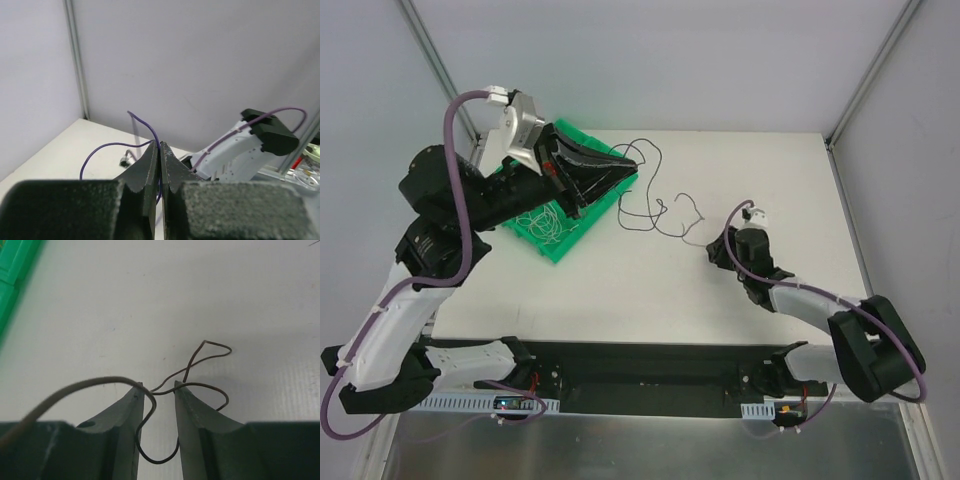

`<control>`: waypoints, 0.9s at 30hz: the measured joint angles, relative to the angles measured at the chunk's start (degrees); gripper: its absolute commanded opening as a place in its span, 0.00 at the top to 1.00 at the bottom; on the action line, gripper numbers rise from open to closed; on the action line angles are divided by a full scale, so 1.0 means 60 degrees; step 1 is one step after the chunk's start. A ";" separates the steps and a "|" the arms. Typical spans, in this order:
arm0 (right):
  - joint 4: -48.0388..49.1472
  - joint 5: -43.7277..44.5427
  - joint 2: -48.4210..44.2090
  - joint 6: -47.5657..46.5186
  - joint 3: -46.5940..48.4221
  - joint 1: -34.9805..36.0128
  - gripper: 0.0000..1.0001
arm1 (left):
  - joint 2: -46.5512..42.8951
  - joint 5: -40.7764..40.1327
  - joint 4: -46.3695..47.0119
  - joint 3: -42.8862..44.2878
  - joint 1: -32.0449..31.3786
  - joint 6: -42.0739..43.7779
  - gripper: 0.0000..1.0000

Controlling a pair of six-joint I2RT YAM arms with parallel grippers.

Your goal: Untangle the cables

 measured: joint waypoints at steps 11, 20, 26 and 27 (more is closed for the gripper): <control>-0.2645 -0.0080 -0.1169 -0.0812 0.0441 -0.1279 0.41 | 0.0393 -0.2124 -0.0659 -0.0240 0.0062 0.0925 1.00; -0.4382 -0.2422 -0.0962 -0.2098 0.1730 -0.1220 0.32 | 0.0350 -0.4076 -0.1723 -0.1107 0.1042 0.1359 1.00; -0.4612 -0.3049 -0.2109 -0.2583 0.1126 -0.1191 0.31 | 0.0393 -0.4747 -0.2565 -0.1989 0.2973 0.1264 1.00; -0.4626 -0.3060 -0.2255 -0.2623 0.1056 -0.1191 0.31 | 0.0426 -0.4849 -0.2674 -0.2022 0.3304 0.1235 1.00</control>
